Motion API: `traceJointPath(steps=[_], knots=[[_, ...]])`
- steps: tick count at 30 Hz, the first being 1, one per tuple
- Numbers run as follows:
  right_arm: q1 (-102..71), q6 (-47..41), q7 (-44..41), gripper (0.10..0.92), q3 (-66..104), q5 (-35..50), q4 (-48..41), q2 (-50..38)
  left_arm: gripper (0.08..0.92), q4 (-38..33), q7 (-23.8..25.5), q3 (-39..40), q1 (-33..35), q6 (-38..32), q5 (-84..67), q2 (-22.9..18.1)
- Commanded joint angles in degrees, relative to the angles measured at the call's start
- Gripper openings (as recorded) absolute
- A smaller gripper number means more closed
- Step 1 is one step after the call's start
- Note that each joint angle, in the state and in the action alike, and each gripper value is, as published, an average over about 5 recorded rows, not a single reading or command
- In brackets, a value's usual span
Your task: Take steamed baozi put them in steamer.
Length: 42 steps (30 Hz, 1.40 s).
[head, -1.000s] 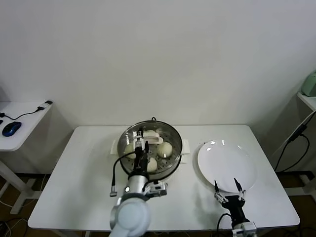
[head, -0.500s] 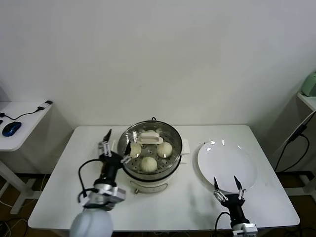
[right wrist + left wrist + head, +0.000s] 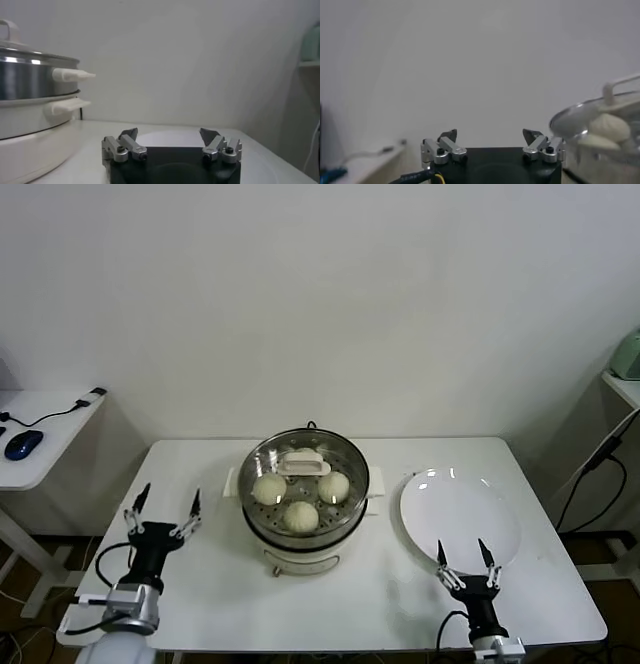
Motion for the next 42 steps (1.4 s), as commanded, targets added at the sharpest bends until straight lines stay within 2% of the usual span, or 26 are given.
traceJointPath(steps=[1, 5, 9, 42], knots=[[-0.1, 0.0, 0.1, 0.823, -0.3, 0.8, -0.1, -0.1, 0.823, 7.6, -1.0, -5.0, 2.3, -5.9, -16.1, 1.8], [0.0, -0.2, 0.3, 0.823, -0.6, 0.7, 0.0, 0.0, 0.823, 13.0, -0.8, -2.2, 2.2, -9.5, -15.3, 1.5], [-0.1, -0.7, 0.3, 0.823, -1.0, 0.9, 0.6, 0.0, 0.823, 15.0, -0.6, -0.9, 1.9, -10.9, -14.5, 1.1], [-2.4, -1.3, 1.5, 0.823, -1.1, 0.4, 1.4, -0.5, 0.823, 12.0, 0.8, 1.7, 2.4, -10.6, -13.9, -0.2]])
